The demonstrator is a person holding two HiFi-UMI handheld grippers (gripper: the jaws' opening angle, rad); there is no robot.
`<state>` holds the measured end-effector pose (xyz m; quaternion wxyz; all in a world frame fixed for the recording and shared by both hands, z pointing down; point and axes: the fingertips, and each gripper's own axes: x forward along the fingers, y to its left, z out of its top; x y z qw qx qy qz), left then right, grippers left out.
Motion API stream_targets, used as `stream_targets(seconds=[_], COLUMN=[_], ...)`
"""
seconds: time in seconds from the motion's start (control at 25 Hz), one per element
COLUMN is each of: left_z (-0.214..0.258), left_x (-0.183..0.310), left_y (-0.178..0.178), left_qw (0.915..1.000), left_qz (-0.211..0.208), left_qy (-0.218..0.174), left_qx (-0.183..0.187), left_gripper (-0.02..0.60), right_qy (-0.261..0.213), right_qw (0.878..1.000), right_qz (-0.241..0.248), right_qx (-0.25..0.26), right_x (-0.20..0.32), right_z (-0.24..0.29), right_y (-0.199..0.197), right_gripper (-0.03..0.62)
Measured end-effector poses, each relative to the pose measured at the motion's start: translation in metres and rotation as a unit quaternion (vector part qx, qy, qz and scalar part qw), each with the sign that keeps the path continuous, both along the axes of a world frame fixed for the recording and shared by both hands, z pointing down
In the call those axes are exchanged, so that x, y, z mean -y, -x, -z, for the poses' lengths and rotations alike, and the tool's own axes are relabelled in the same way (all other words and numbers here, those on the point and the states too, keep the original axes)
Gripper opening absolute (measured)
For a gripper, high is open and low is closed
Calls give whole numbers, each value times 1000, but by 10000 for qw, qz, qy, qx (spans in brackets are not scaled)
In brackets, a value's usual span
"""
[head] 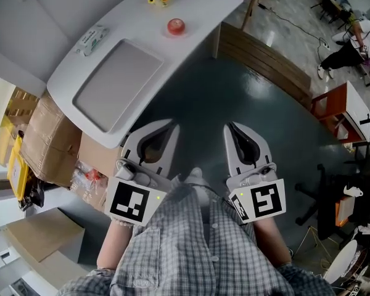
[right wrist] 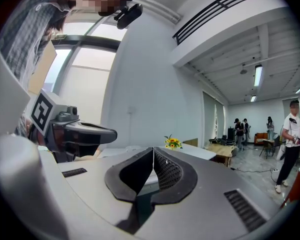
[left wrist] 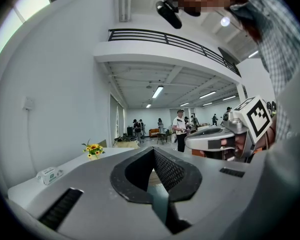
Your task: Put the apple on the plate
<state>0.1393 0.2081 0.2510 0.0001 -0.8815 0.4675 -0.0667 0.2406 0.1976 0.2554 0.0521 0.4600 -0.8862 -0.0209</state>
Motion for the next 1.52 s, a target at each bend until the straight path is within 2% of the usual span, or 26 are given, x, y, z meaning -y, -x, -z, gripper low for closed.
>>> stream_targets(seconds=[0.2, 0.36, 0.52, 0.84, 1.12, 1.4, 1.52], left_z=[0, 0, -4, -14, -6, -4, -4], left_x=[31, 47, 63, 122, 192, 244, 258], left_y=[-17, -34, -31, -5, 29, 70, 91], left_qw=[9998, 9998, 9996, 9988, 9985, 9977, 9961], left_qz=[149, 165, 259, 366, 367, 488, 607], left_qy=[-50, -41, 59, 184, 133, 170, 232], left_qx=[-99, -85, -101, -264, -385, -446, -598], left_gripper=[8, 8, 8, 8, 8, 8, 8], right_qy=[-119, -38, 65, 200, 90, 59, 132], right_qw=[9998, 9999, 9999, 9996, 9996, 9996, 9995], right_qz=[123, 100, 133, 174, 172, 79, 50], right_qx=[-105, -69, -49, -77, -208, -264, -272], right_x=[30, 48, 65, 118, 186, 241, 258], right_z=[2, -2, -9, -20, -9, -2, -6], right_y=[-19, -37, -37, -12, 17, 46, 56], right_gripper=[23, 23, 23, 23, 23, 23, 23])
